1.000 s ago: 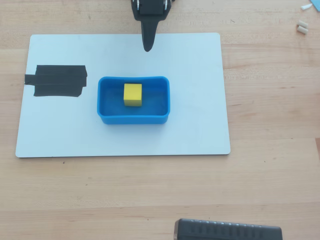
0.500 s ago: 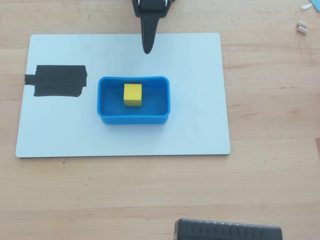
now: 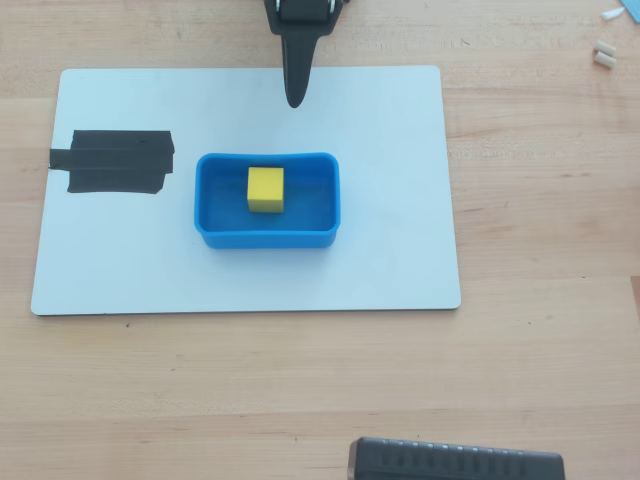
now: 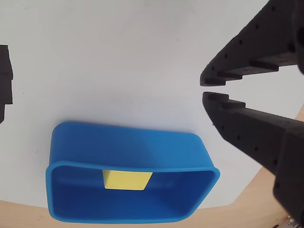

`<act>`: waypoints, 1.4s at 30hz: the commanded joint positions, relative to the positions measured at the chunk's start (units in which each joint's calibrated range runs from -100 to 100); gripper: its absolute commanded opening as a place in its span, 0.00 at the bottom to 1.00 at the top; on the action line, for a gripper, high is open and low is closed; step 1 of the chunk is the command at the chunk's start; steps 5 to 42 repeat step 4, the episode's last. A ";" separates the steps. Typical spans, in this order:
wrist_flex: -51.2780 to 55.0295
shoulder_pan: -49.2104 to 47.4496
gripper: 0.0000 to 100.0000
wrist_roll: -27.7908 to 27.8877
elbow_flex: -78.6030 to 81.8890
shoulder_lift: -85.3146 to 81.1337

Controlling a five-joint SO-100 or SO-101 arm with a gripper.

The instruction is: Pick up yellow cube and drop it in the blue rectangular bin

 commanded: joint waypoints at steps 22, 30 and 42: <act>0.19 -1.05 0.00 0.39 0.01 -1.26; 0.19 -1.05 0.00 0.39 0.01 -1.26; 0.19 -1.05 0.00 0.39 0.01 -1.26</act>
